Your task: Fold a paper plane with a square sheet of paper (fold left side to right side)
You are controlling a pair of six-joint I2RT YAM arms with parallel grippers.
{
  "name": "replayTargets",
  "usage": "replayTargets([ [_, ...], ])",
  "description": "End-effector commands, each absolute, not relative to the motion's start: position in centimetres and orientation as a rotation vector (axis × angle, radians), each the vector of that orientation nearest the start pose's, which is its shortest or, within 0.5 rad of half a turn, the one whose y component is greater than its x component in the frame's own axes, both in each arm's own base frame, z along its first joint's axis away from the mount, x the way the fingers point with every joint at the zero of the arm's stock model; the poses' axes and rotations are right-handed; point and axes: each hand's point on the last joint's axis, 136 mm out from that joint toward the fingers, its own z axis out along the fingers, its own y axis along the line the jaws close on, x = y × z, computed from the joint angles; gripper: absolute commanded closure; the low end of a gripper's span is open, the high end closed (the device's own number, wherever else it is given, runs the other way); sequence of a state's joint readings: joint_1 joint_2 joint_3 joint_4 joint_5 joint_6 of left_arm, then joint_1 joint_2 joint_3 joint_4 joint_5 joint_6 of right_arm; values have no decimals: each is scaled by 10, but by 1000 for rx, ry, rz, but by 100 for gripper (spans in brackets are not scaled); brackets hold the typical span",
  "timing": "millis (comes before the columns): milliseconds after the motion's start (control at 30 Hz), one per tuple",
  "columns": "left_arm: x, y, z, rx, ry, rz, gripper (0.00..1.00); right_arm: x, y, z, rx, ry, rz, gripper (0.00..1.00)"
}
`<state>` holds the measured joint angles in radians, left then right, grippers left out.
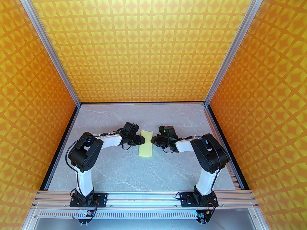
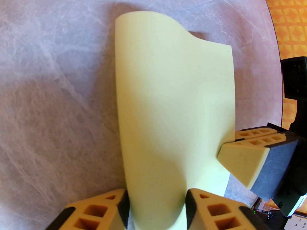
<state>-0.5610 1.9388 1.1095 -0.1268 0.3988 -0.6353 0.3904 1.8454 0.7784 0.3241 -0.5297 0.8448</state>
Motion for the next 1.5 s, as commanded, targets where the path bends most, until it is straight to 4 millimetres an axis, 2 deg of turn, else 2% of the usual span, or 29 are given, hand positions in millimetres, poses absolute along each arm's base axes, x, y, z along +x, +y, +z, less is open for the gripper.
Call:
replayTargets([
  [0,345,-302,11,115,2762,-864,57,361,238,38,262,2490,1158,82],
  [200,344,-303,5,125,2780,-840,56,363,230,46,243,2490,1080,72],
  [300,343,-302,3,124,2791,-825,56,364,225,52,231,2486,1026,71],
  [567,345,-300,2,101,2795,-800,56,366,221,63,205,2476,978,71],
  [1200,344,-292,-3,26,2793,-813,59,368,220,64,200,2474,967,72],
  [1467,345,-293,-3,52,2797,-806,57,367,223,62,195,2481,988,73],
])
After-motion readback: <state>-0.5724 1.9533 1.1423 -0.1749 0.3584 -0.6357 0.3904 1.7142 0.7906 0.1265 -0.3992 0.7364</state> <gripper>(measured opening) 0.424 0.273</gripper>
